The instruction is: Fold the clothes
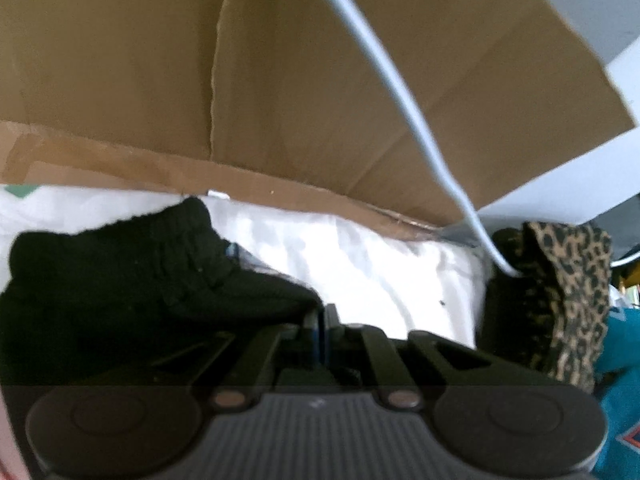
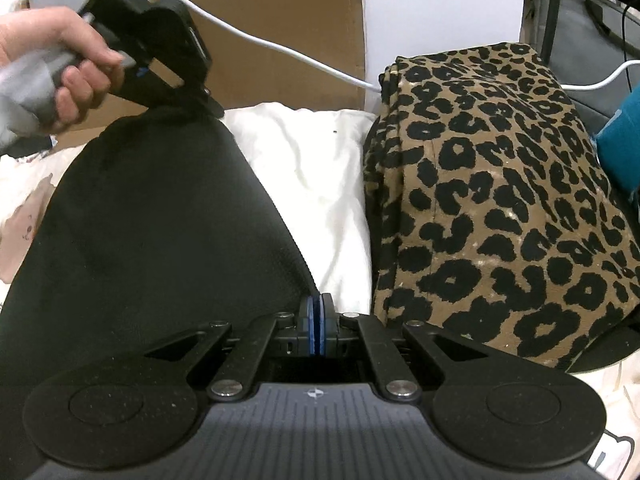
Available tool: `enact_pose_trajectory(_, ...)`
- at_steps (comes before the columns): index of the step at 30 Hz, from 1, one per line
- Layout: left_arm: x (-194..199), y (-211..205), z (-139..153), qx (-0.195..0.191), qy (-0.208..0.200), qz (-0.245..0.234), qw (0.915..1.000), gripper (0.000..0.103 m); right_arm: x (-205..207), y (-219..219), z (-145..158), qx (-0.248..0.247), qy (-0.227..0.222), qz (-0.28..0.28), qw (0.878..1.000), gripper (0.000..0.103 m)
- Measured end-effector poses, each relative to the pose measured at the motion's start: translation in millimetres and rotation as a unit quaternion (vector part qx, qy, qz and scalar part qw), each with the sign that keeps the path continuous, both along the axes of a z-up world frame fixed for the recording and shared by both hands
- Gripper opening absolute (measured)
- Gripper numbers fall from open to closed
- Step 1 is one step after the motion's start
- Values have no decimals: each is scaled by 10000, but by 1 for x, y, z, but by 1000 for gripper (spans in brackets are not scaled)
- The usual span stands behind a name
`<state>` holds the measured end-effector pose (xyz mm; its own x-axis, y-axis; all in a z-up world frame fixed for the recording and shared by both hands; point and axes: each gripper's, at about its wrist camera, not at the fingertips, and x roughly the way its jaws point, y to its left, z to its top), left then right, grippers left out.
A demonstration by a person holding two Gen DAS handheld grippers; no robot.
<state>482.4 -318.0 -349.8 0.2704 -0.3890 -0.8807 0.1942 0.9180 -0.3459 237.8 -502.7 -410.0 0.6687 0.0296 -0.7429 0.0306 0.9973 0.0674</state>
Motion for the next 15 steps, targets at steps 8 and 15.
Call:
enact_pose_trajectory(8, -6, 13, 34, -14, -319, -452, 9985, 31, -20, 0, 26, 40, -566, -86, 9984, 5)
enact_pose_trajectory(15, -6, 50, 61, 764, -787, -884, 9900, 29, -19, 19, 23, 202, -541, 168, 9982, 5)
